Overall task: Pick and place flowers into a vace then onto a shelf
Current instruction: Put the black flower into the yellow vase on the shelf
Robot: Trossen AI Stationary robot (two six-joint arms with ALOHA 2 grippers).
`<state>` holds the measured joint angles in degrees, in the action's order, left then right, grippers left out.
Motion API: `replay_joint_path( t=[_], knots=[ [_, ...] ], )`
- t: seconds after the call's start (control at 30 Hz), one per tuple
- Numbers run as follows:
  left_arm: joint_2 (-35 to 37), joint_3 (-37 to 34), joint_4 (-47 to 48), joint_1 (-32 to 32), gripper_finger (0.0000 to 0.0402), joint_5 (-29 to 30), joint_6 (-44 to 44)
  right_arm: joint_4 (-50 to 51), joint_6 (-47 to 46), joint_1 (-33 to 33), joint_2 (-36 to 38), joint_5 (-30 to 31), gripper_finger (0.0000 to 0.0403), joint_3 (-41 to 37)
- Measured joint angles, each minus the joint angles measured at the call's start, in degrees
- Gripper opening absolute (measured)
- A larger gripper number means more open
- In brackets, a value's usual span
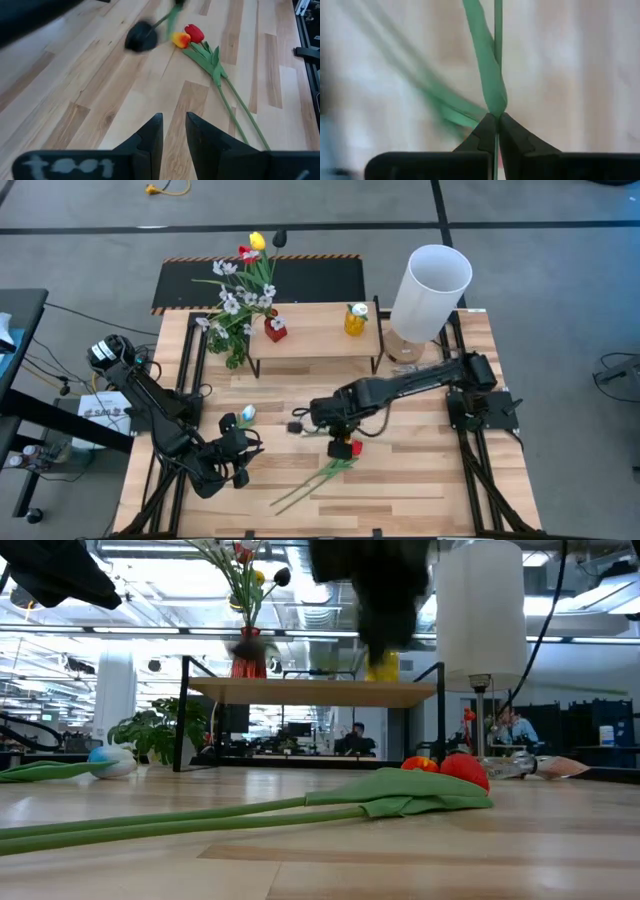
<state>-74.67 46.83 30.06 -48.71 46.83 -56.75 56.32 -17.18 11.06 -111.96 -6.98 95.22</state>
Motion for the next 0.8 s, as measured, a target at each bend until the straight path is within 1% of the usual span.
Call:
replay_joint_path(
  t=[0.07, 0.1, 0.13, 0.2, 0.27, 0.33, 0.5, 0.67, 0.8],
  knots=[
    [0.0, 0.0, -0.1, 0.0, 0.0071, 0.0, 0.4, 0.4, -2.8, 1.6, 1.4, -3.1, 0.0002, 2.3],
    [0.0, 0.0, -0.1, 0.0, 0.0071, 0.0, 0.5, -0.5, -4.3, 2.4, 1.9, -4.0, 0.0002, 3.7],
    [0.0, 0.0, 0.1, 0.0, 0.0071, 0.0, 0.5, -3.3, -5.9, 3.3, 2.3, -4.5, 0.0002, 5.1],
    [0.0, 0.0, 0.0, 0.0, 0.0071, 0.0, 0.9, -5.6, -8.5, 5.2, 4.1, -3.7, 0.0001, 6.7],
    [0.0, 0.0, 0.2, 0.0, 0.0071, 0.1, 1.1, -10.7, -11.2, 7.1, 5.4, 0.3, 0.0001, 8.3],
    [0.0, 0.0, 0.0, 0.0, 0.0071, 0.7, 1.9, -13.9, -12.7, 9.0, 6.9, 6.6, 0.0001, 9.1],
    [-0.4, 0.0, -0.5, 0.0, 0.0071, 1.2, 3.4, -23.9, -12.5, 13.5, 9.7, 25.4, 0.0001, 9.8],
    [-0.5, 0.0, -0.9, 0.0, 0.0071, 1.0, 5.4, -33.5, -8.2, 18.1, 9.6, 41.8, 0.0000, 9.7],
    [-0.5, 0.0, -1.0, 0.0, 0.0071, 1.0, 5.4, -36.5, -7.8, 22.9, 8.6, 58.2, 0.0000, 9.8]
  ],
)
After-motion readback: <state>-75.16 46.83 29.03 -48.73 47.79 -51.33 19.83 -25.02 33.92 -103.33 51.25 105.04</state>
